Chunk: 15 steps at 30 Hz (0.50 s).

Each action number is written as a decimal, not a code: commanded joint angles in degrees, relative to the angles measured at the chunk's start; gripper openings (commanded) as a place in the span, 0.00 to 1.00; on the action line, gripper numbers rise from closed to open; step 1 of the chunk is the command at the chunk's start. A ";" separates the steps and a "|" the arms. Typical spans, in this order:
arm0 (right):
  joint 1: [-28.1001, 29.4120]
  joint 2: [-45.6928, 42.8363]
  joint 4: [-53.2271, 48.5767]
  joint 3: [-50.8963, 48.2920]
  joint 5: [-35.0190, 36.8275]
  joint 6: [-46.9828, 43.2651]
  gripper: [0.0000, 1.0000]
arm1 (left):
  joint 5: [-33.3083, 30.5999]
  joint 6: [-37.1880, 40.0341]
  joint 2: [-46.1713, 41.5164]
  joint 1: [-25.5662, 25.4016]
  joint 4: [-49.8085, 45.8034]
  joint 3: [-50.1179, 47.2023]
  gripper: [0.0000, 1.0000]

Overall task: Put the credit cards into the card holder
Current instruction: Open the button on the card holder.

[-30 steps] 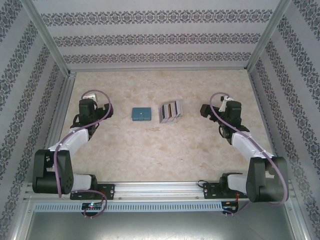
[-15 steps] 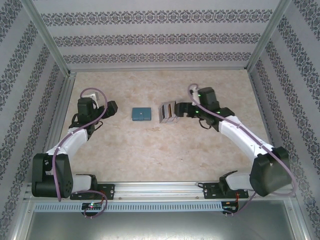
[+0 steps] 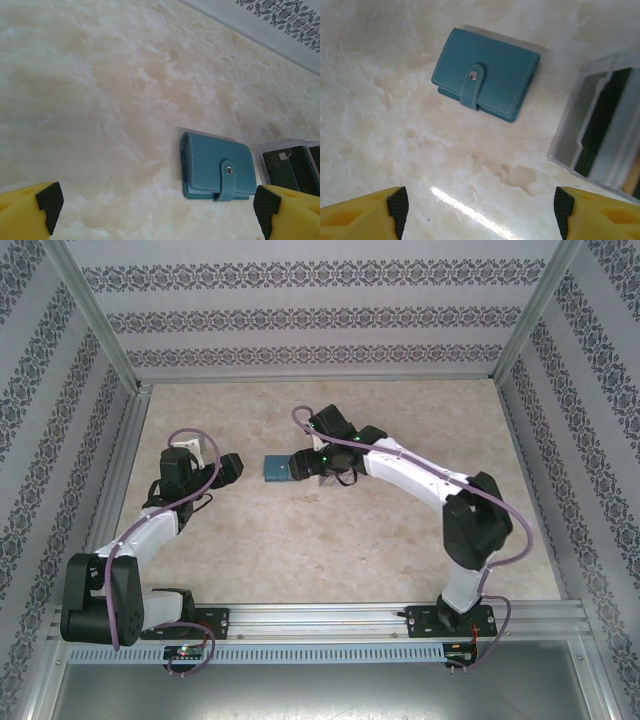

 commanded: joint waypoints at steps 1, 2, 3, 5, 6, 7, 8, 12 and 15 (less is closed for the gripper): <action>1.98 5.35 -5.52 6.78 2.62 1.07 0.76 | -0.15 -5.70 -1.19 -1.03 1.01 -0.74 1.00; 2.14 7.49 -6.76 9.25 2.58 1.15 0.73 | -0.99 -7.08 -1.63 -1.44 1.82 -1.75 1.00; 2.13 9.14 -7.73 11.45 2.38 1.30 0.70 | -1.44 -8.00 -1.80 -1.76 2.59 -2.52 1.00; 2.35 12.39 -8.36 14.51 2.18 2.14 0.63 | -2.69 -7.48 -1.48 -2.67 2.56 -2.94 1.00; 2.58 13.58 -8.50 15.75 2.42 2.46 0.62 | -3.93 -6.87 -1.30 -2.93 1.82 -2.68 1.00; 2.87 15.04 -9.14 17.48 2.67 2.56 0.59 | -5.06 -6.45 -0.98 -3.14 1.25 -2.59 0.99; 3.14 16.68 -10.09 19.59 2.92 2.49 0.58 | -5.33 -6.59 -0.85 -3.18 0.68 -2.31 1.00; 3.87 23.28 -16.48 29.32 5.52 1.57 0.55 | -5.20 -6.07 -0.32 -4.31 0.49 -2.30 1.00; 3.88 27.36 -19.92 35.38 7.79 1.33 0.53 | -4.40 -6.18 0.71 -4.41 -0.47 -1.71 1.00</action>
